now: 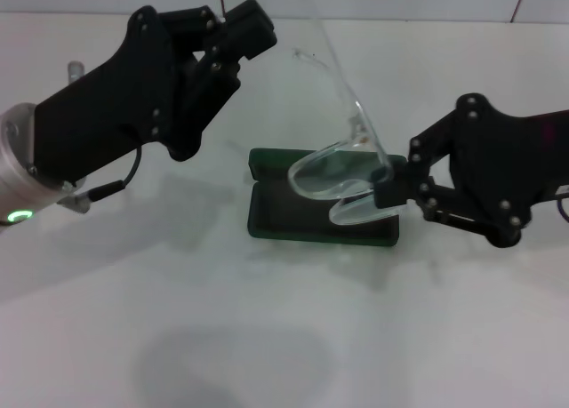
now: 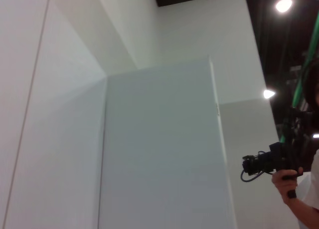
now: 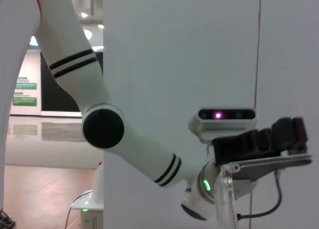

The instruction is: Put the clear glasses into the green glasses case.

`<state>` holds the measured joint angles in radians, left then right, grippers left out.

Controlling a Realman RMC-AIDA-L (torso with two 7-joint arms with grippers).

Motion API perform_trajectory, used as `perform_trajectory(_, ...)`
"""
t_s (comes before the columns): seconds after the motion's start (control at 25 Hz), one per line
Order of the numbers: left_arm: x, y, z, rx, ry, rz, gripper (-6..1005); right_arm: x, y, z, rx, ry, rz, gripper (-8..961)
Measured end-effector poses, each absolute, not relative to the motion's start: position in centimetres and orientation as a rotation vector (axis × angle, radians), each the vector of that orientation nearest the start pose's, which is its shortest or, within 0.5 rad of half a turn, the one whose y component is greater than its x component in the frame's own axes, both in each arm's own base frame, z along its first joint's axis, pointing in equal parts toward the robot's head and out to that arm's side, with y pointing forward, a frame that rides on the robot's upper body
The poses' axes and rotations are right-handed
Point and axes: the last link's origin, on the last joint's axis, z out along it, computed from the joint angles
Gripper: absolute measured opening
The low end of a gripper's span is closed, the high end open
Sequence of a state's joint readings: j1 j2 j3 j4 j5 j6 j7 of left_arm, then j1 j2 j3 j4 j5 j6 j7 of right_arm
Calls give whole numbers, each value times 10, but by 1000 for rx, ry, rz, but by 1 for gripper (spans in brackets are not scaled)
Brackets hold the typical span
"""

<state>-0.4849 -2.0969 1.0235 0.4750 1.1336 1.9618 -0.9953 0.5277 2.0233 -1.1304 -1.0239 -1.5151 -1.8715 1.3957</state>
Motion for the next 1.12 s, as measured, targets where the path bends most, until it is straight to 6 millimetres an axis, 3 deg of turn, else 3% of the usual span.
perform_trajectory(0.36,-173,287,15,-2392,86,-1768,53,135,307,29,-3057,-256,1061,50)
perform_trajectory(1.12,-173,288,6,-2472,73,-1717,53,130,305,27,-3062,-293,1090,50)
